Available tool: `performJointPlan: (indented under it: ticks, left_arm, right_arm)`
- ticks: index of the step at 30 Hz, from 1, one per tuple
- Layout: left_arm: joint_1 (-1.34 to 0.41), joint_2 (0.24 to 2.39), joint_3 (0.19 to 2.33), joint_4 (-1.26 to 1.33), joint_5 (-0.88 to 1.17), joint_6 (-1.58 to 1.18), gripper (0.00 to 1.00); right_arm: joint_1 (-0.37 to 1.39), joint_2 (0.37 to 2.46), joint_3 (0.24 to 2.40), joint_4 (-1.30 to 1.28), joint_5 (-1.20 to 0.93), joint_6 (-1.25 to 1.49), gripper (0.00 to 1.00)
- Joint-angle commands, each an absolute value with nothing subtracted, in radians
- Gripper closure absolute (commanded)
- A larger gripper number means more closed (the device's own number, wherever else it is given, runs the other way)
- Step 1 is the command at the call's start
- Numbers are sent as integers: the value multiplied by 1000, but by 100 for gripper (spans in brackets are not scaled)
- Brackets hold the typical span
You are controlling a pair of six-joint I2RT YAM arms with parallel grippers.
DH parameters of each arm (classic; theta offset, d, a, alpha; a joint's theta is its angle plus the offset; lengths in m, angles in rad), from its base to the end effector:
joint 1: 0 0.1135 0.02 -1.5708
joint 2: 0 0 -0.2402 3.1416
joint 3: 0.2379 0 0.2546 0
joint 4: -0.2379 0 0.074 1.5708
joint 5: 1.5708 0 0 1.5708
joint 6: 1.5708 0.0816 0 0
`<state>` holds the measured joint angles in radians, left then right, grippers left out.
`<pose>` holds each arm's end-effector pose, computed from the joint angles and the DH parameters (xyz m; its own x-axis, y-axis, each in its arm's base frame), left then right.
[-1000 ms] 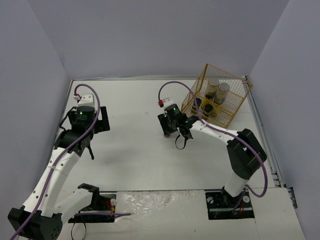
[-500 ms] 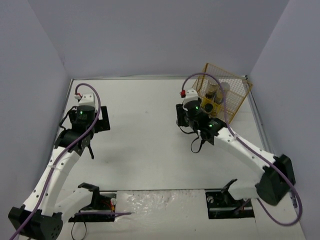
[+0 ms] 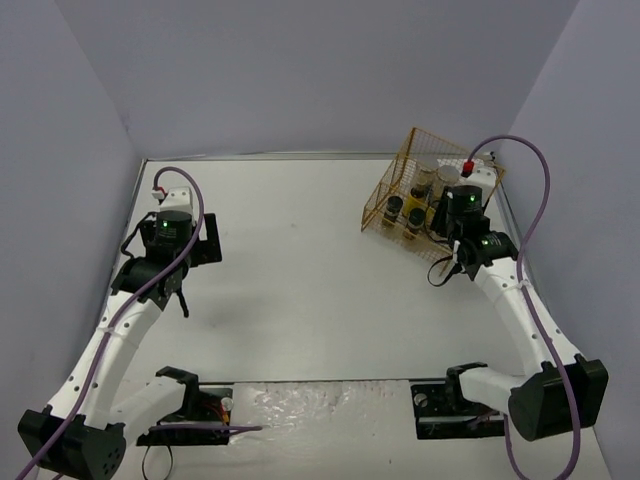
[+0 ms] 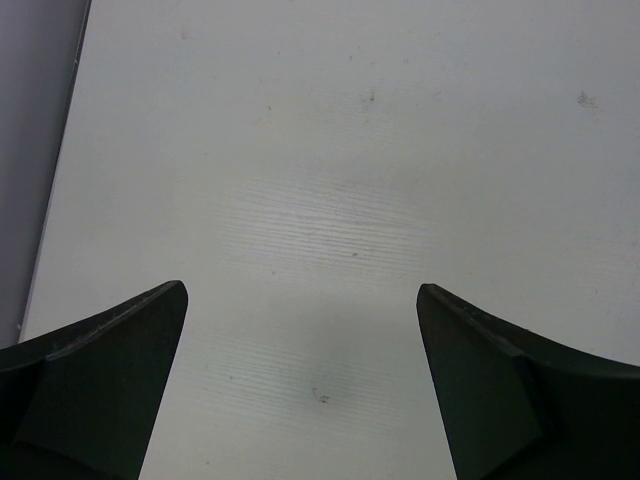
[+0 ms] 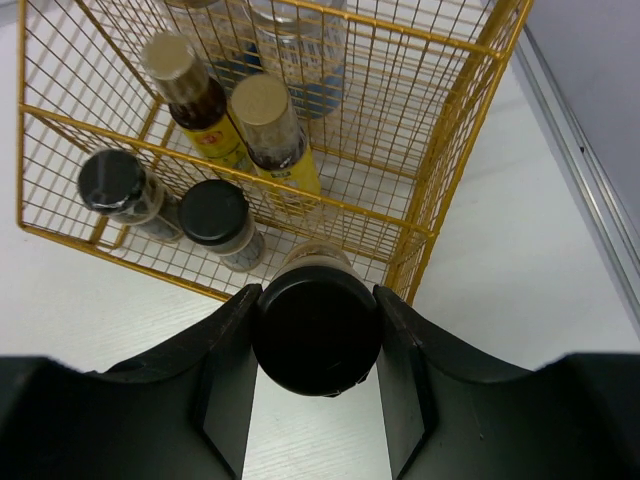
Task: Organize the condiment bottles
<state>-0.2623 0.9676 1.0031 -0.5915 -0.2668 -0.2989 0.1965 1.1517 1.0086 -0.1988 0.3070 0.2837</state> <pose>0.2553 -0.0463 0.2995 -0.4971 -0.1606 -0.8527 -0.1177 0.9861 -0.1171 0.3174 0.0380 0.3061 -0.2896 0.2144 -0.9328 0.1815 0.9692 0.1664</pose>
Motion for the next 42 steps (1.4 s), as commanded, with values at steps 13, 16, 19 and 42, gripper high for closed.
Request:
performJointPlan:
  ticks: [13,16,19,42]
  left_arm:
    - [-261,962,1041,-537,-268,-291,3]
    - [-261,962,1040,-537,-270,-291,3]
    - [-260,962,1042,-537,-270,-291,3]
    - [-241,954,1075,-528,-246,-286,3]
  right_arm:
    - [147,1367,923,66,269,312,94]
    - [147,1392,923,75,273,317,80]
    - [149,1392,921,73,273,321,61]
    - [153,686,983,-161,273,202,0]
